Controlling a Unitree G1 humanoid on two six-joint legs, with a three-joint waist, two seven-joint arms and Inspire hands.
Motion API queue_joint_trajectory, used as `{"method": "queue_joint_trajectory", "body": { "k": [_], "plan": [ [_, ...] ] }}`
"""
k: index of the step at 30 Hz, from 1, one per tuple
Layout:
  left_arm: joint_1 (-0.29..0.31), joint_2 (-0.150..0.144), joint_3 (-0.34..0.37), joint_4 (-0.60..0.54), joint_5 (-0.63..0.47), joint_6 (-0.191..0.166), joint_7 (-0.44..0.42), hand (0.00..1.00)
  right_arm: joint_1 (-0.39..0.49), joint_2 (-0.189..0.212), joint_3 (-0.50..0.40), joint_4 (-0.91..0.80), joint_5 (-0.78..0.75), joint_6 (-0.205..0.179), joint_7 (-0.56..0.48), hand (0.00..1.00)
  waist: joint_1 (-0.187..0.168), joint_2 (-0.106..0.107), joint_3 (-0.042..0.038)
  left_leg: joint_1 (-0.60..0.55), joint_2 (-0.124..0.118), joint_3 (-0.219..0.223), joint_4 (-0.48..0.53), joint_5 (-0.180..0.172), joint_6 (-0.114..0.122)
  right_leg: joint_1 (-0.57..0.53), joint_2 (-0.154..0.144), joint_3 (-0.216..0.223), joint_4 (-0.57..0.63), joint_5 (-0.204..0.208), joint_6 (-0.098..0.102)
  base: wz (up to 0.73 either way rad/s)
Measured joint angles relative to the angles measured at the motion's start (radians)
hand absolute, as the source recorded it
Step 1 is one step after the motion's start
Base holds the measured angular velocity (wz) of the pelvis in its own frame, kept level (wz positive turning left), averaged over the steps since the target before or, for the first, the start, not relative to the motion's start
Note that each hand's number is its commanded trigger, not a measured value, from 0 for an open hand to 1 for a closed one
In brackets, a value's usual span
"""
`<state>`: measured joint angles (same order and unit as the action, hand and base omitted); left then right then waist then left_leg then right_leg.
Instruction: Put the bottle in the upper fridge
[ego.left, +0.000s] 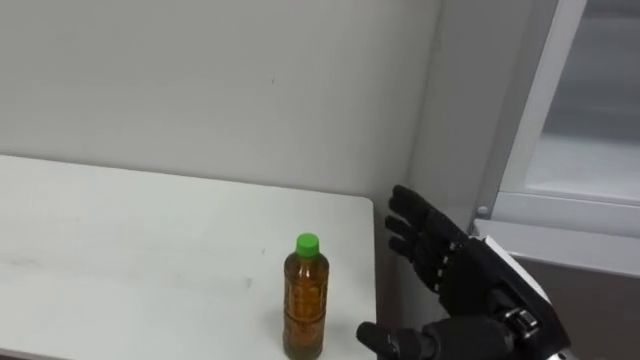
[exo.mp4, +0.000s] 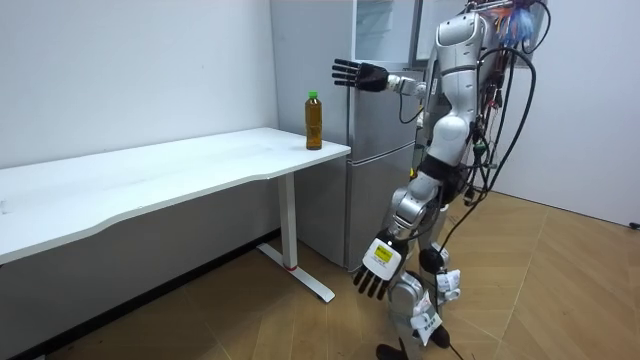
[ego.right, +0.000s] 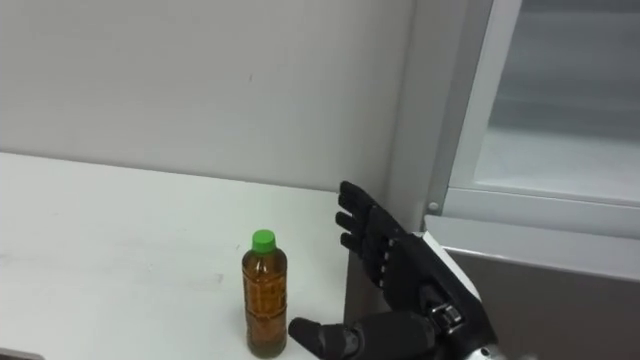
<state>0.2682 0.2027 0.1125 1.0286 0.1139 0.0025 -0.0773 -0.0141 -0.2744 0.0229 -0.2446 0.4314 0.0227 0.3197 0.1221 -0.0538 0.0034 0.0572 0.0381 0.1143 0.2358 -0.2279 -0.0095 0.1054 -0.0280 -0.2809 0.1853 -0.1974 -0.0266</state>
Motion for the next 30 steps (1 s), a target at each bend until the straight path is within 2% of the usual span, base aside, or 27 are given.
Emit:
{"method": "queue_joint_trajectory", "body": {
  "k": [7, 11, 14, 20, 25, 27, 30],
  "plan": [
    [-0.001, 0.003, -0.039, 0.003, 0.008, 0.004, 0.000, 0.00, -0.022, 0.002, 0.045, 0.012, 0.000, -0.003, -0.034, 0.00, 0.012, 0.005, 0.0037, -0.003, -0.002, -0.008, -0.001, 0.000, 0.000, 0.000, 0.001, -0.009, -0.001, 0.000, 0.000, 0.02],
    [-0.002, 0.003, -0.041, 0.003, 0.006, 0.007, 0.000, 0.00, -0.025, 0.007, 0.075, 0.030, 0.000, -0.003, -0.040, 0.00, 0.013, 0.002, 0.0029, -0.003, -0.002, -0.008, -0.001, 0.000, 0.000, 0.001, 0.000, -0.009, 0.000, 0.000, 0.000, 0.00],
    [-0.001, 0.004, -0.040, 0.001, 0.006, 0.014, 0.001, 0.00, -0.026, 0.012, 0.081, 0.045, 0.000, -0.003, -0.062, 0.00, 0.020, 0.001, 0.0064, -0.007, -0.004, -0.010, -0.001, 0.000, 0.000, 0.003, -0.001, -0.012, -0.002, -0.001, 0.001, 0.04],
    [-0.004, 0.003, -0.043, -0.018, -0.002, 0.029, 0.002, 0.00, -0.026, 0.014, 0.108, 0.050, -0.001, -0.003, -0.127, 0.00, 0.023, -0.003, 0.0033, -0.025, -0.012, -0.034, 0.009, 0.000, 0.001, 0.002, -0.003, -0.026, -0.015, 0.001, 0.005, 0.11],
    [-0.010, -0.004, -0.058, -0.018, -0.001, 0.035, 0.002, 0.00, -0.030, 0.018, 0.144, 0.067, -0.001, -0.011, -0.187, 0.00, 0.049, 0.012, 0.0060, -0.026, -0.012, -0.038, 0.013, 0.000, 0.001, 0.002, -0.003, -0.031, -0.012, 0.001, 0.006, 0.00],
    [-0.009, -0.012, -0.058, -0.016, -0.001, 0.035, 0.003, 0.00, -0.040, 0.017, 0.153, 0.074, 0.000, -0.012, -0.208, 0.00, 0.051, 0.022, 0.0123, -0.024, -0.012, -0.040, 0.012, 0.000, 0.001, 0.006, -0.003, -0.039, -0.013, 0.001, 0.006, 0.05],
    [-0.008, -0.019, -0.057, -0.013, 0.000, 0.036, 0.004, 0.00, -0.053, 0.018, 0.153, 0.074, -0.001, -0.021, -0.242, 0.00, 0.049, 0.028, 0.0123, -0.026, -0.014, -0.051, 0.001, 0.000, 0.001, 0.008, -0.005, -0.053, -0.013, 0.001, 0.006, 0.10]
  ]
}}
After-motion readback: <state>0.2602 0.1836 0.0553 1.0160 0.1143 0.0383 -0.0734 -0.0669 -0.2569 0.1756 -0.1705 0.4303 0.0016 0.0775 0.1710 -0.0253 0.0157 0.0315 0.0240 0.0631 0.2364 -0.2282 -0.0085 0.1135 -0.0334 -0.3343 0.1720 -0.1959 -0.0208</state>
